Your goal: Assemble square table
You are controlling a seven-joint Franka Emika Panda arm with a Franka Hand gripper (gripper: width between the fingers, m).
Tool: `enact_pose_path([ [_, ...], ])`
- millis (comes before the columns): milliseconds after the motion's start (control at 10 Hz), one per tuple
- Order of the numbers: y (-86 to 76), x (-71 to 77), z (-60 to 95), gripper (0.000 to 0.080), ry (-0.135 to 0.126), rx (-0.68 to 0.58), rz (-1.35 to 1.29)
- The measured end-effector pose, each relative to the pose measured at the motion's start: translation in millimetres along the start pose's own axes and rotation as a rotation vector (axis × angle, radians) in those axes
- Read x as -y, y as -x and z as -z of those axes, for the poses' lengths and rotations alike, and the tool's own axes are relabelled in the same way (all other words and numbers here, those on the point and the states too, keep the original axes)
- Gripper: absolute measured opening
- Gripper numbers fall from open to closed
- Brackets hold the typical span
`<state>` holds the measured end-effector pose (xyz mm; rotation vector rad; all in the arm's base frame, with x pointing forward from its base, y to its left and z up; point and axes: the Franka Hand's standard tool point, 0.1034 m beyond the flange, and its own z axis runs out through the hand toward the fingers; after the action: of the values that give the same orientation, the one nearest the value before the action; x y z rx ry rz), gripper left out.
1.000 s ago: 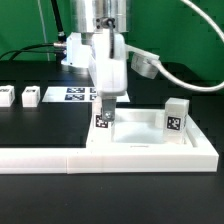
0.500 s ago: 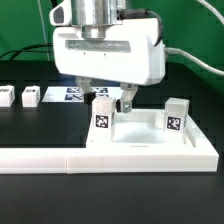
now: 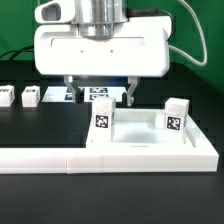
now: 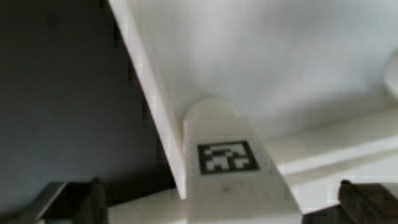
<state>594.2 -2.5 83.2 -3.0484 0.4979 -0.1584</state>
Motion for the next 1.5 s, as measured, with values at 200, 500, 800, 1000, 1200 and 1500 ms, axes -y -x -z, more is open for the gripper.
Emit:
enact_pose_path([
  [200, -0.5, -2.0, -2.1, 0.0649, 0.003, 0.002, -0.039],
  [500, 10.7, -10.2, -9.1, 0.0649, 0.017, -0.023, -0.02],
  [800, 16.4, -18.7, -14.0, 0.0649, 0.029, -0.029, -0.009],
  [1000, 16.4, -18.7, -14.1, 0.0649, 0.029, -0.029, -0.01],
  [1200, 16.5, -23.6, -17.0, 0.0649, 0.036, -0.039, 0.003],
  [1500, 33.8, -29.9, -26.9, 0.0649, 0.052, -0.052, 0.027],
])
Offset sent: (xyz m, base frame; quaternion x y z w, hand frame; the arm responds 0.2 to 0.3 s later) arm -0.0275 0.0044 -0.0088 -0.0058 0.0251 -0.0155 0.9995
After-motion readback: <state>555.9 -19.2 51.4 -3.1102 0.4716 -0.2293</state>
